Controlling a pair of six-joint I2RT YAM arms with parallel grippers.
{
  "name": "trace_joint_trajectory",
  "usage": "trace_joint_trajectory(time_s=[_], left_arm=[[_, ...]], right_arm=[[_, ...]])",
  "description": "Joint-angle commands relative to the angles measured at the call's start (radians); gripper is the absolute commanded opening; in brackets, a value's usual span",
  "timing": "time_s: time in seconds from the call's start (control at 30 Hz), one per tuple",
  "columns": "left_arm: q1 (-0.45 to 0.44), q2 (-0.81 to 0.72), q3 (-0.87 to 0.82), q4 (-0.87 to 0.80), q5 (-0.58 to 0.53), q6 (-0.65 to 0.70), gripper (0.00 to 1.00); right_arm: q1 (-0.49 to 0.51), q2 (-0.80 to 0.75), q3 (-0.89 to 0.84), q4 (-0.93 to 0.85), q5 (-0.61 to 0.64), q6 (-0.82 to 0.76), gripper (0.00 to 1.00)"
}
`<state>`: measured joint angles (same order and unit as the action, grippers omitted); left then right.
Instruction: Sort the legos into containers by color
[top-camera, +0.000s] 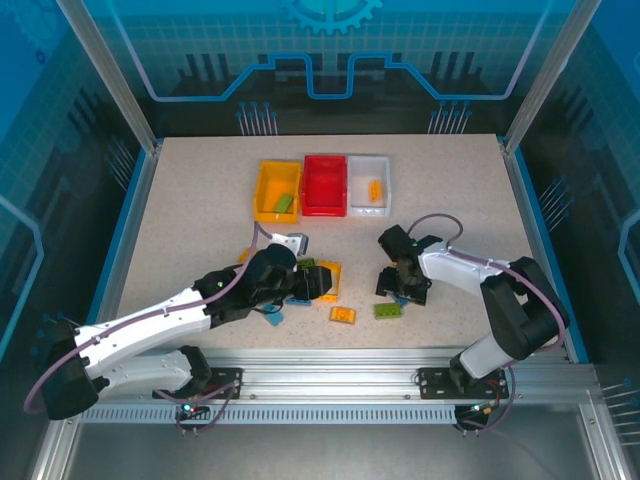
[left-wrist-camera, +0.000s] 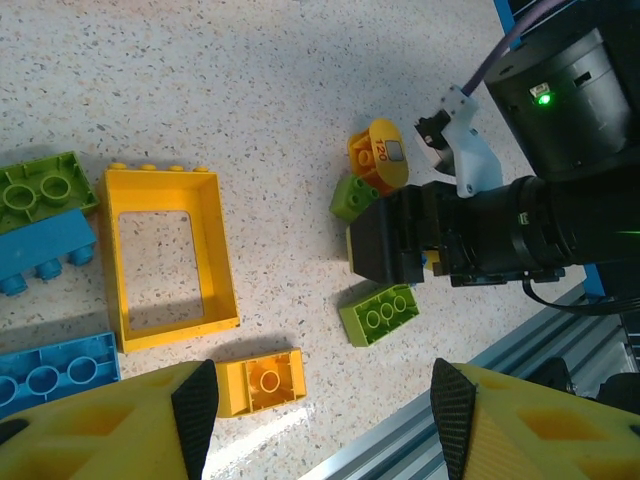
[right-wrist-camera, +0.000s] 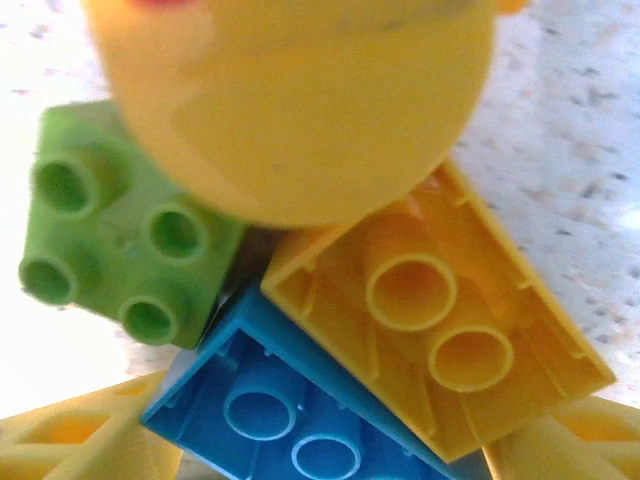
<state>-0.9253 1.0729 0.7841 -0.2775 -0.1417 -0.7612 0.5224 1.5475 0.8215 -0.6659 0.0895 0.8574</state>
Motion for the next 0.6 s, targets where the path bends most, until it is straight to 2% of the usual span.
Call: trace_joint_trajectory(time_s=[0.0,0.33,0.43,0.57], left_arm=[[-0.01,-0.001,0.033,0.022,0.012,-0.002,0.62],[-0.014,0.01,0.021,0.045,0.025,-0.005,0.62],[-0.014,0.009,0.026,0.043,0.027,-0.001,0.61],[-0.015,0.002,0.023,0.035,0.02,-0.002,0.61]], right_arm=[[0.04,0.013,0.078,0.059,-0.007,-0.018,0.73],[0.039,-0.008,0.092,-0.007,0.043,-0.064,0.72],[0.047,0.016,0.113,-0.013,0.05,-0.075,0.66],[0.078,0.008,0.132,-0.032,0.083,-0.073,0.65]])
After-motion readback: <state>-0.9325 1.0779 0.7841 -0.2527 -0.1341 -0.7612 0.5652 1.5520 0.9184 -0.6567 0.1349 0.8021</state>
